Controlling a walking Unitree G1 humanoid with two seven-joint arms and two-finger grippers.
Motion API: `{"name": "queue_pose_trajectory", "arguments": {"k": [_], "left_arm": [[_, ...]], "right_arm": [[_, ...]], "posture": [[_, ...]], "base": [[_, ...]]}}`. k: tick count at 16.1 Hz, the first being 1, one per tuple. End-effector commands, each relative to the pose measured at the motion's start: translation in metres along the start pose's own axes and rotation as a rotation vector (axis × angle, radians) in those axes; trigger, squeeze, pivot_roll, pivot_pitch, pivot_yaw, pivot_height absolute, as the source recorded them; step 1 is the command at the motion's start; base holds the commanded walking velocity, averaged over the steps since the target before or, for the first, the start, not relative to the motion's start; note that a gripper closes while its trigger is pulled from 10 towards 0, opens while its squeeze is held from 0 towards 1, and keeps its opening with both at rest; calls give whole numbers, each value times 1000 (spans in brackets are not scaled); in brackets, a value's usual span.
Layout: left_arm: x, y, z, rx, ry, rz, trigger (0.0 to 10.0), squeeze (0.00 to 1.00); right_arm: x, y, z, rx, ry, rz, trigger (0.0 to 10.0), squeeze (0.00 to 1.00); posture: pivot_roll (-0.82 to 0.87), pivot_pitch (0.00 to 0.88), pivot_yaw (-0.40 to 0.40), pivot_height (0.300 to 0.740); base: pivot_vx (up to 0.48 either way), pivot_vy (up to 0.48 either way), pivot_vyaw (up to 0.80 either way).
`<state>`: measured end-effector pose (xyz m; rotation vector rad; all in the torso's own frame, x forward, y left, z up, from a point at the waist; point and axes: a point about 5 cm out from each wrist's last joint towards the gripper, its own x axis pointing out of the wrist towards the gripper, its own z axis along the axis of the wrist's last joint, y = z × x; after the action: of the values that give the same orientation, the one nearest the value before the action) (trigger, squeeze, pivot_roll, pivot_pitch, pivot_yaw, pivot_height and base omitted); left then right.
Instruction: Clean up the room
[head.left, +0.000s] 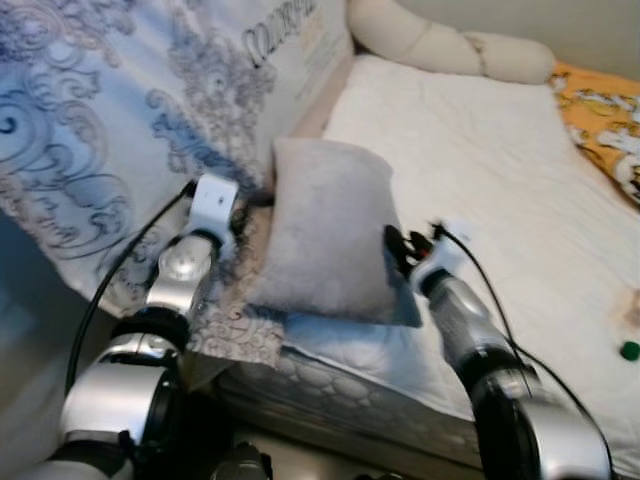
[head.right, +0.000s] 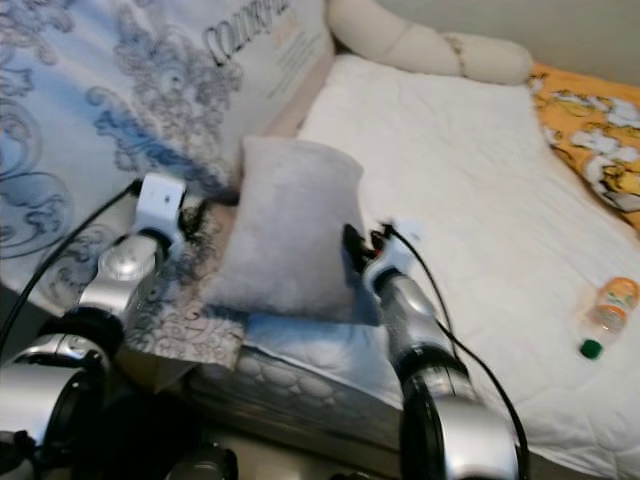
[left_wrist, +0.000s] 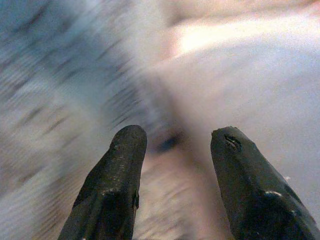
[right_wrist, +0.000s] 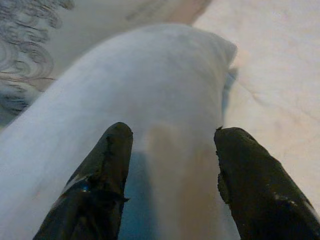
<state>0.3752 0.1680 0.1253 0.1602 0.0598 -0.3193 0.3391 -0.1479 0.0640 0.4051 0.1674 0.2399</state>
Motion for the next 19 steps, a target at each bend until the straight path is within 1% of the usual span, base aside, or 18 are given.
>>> {"name": "queue_pose_trajectory", "arguments": {"k": [1,2,3,4,5,6,7,8,9,10,12,13,14,15,16,17,18,19], "left_arm": [[6,-15,11,-32,-36,-143,10000,0],[6,-24,10,-42,-26,-232,10000,0],[4,-35,9,-47,-14,-337,10000,0],[-3,-61,2,-43,26,-562,10000,0],[-3,-61,2,-43,26,-562,10000,0],[-6,-69,-1,-44,38,-632,10000,0],[-12,-85,-8,-50,83,-777,10000,0],[-16,-95,-14,-35,126,-872,10000,0],[-18,-101,-18,-8,159,-912,10000,0],[-18,-108,-26,26,219,-933,10000,0],[-20,-113,-36,99,284,-934,10000,0],[-20,-114,-39,127,307,-921,10000,0],[-20,-112,-47,200,351,-874,10000,0],[-17,-107,-51,243,377,-800,10000,0],[-14,-98,-54,263,399,-708,10000,0],[-14,-88,-57,304,419,-648,10000,0],[-15,-74,-59,340,440,-596,10000,0],[-15,-65,-59,354,447,-560,10000,0]], "right_arm": [[-3,-3,13,-26,-31,48,10000,1000],[-11,-5,15,-59,-29,82,10000,0],[-19,-9,19,-100,-21,114,10000,0],[-43,-21,36,-194,-6,164,10000,0],[-43,-21,36,-194,-6,164,10000,0],[-51,-23,42,-222,3,186,10000,0],[-76,-26,52,-338,80,294,10000,0],[-95,-24,57,-409,168,390,10000,0],[-107,-21,60,-434,231,451,10000,0],[-121,-17,62,-452,323,544,10000,0],[-137,-11,61,-464,449,636,10000,0],[-140,-9,60,-467,481,654,10000,0],[-143,-7,60,-492,521,673,10000,0],[-143,-4,59,-506,533,677,10000,0],[-144,-1,59,-504,550,682,10000,0],[-145,1,59,-500,566,688,10000,0],[-146,2,58,-502,580,695,10000,0],[-147,3,58,-501,587,698,10000,0]], "posture": [[88,0,-40,740],[78,0,-31,740],[66,0,-23,740],[42,0,-5,740],[42,0,-5,740],[42,0,-5,740],[15,0,7,740],[7,0,10,740],[5,0,11,740],[4,0,10,740],[7,0,7,740],[7,0,7,740],[7,0,4,740],[7,0,4,740],[9,0,1,740],[10,0,0,740],[12,0,0,740],[12,0,0,740]], "base": [[0,0,0],[0,0,0],[0,0,0],[0,0,0],[0,0,0],[0,0,0],[0,0,0],[0,0,0],[0,0,0],[0,0,0],[0,0,0],[0,0,0],[0,0,0],[0,0,0],[0,0,0],[0,0,0],[0,0,0],[0,0,0]]}}
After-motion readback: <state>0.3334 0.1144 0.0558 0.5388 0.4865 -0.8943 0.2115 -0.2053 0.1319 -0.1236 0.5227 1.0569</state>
